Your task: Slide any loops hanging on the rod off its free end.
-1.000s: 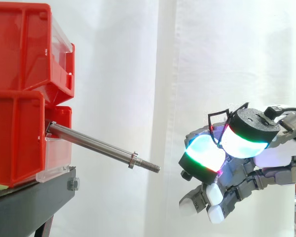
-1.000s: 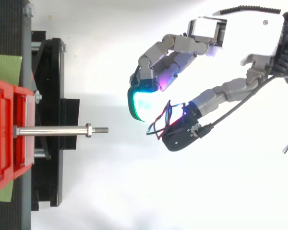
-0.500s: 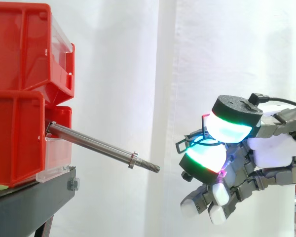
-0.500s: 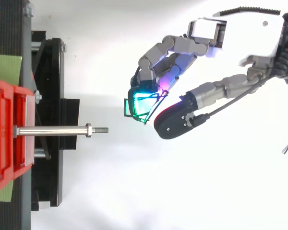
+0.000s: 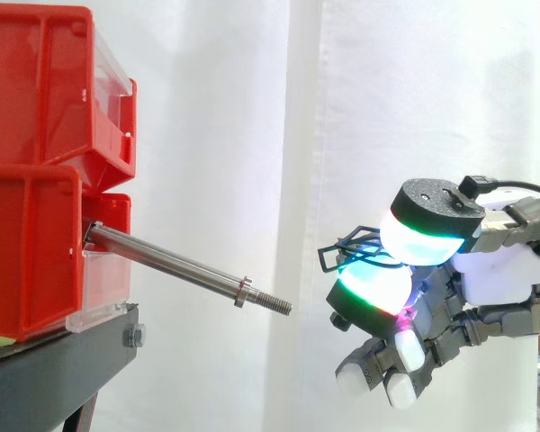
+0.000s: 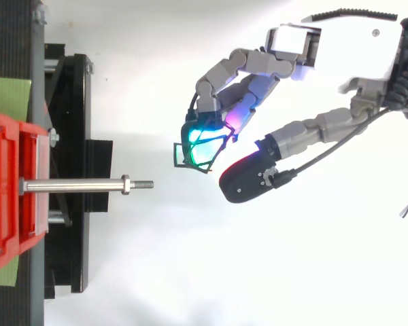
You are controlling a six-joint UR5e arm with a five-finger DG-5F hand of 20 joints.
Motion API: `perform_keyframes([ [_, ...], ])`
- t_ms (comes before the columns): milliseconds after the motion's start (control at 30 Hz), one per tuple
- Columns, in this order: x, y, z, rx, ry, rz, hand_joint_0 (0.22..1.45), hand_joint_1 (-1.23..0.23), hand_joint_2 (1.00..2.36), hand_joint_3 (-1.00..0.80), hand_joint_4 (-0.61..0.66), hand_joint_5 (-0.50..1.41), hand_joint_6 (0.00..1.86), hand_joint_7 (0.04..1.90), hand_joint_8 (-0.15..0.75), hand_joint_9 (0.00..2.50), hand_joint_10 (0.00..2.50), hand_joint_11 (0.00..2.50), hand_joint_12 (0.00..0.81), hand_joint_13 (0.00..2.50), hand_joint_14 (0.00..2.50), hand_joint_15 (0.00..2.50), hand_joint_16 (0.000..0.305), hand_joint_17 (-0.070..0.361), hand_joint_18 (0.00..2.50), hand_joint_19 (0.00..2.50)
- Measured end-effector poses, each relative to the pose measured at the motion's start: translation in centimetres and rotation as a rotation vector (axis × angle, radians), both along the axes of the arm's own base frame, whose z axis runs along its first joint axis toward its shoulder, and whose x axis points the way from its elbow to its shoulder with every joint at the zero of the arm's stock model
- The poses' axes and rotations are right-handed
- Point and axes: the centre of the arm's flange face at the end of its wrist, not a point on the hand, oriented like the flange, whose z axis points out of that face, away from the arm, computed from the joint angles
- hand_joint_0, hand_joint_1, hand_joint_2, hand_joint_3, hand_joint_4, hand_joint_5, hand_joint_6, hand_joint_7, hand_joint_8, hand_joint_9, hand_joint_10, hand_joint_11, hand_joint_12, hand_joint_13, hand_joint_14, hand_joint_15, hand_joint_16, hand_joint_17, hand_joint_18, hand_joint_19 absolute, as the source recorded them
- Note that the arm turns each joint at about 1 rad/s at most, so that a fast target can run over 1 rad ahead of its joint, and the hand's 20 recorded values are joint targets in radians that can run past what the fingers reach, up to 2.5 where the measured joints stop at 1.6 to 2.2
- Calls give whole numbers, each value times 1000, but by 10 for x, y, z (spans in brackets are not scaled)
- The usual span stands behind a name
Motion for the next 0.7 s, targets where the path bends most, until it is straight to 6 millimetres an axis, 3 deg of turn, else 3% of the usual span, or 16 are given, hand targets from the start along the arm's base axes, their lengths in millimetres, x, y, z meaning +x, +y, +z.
perform_keyframes([
  [700, 0, 2, -1, 2, 2, -6, 613, -671, 1004, -447, 55, -120, 914, 1010, 256, 1013, 13, 368, 315, 591, 5, 151, 42, 94, 605, 392],
])
